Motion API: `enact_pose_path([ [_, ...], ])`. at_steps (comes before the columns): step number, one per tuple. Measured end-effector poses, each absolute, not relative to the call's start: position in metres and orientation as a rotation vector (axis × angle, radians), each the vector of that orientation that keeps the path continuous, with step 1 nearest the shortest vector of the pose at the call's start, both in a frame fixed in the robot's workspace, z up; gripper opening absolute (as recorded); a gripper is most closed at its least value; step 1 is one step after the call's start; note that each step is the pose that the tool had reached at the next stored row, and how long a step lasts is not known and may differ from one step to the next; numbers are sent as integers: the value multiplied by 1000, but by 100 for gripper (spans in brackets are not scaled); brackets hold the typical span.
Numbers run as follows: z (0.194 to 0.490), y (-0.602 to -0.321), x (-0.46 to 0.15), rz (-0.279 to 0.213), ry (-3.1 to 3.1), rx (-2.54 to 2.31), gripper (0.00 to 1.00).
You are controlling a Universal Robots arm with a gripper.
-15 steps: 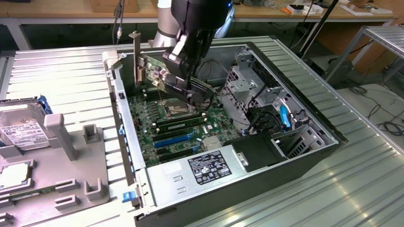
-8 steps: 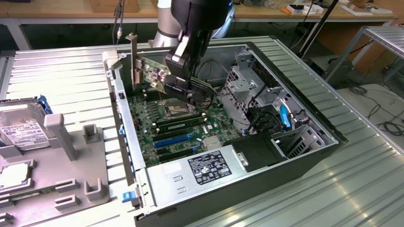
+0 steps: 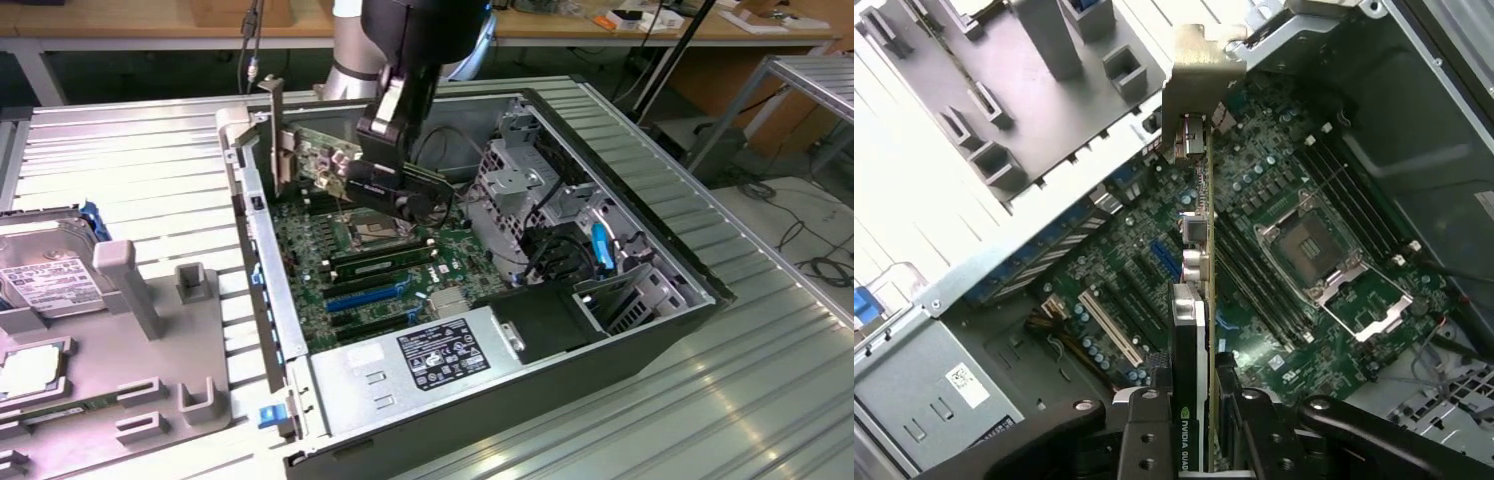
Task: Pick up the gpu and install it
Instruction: 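Insert the gpu into the slot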
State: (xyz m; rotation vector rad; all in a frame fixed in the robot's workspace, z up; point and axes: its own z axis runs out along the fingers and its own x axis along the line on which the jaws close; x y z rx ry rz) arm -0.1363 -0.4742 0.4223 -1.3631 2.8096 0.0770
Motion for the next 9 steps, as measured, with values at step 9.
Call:
enact_pose_path([
  [9,422,-474,-136,78,2741,-1502,27],
])
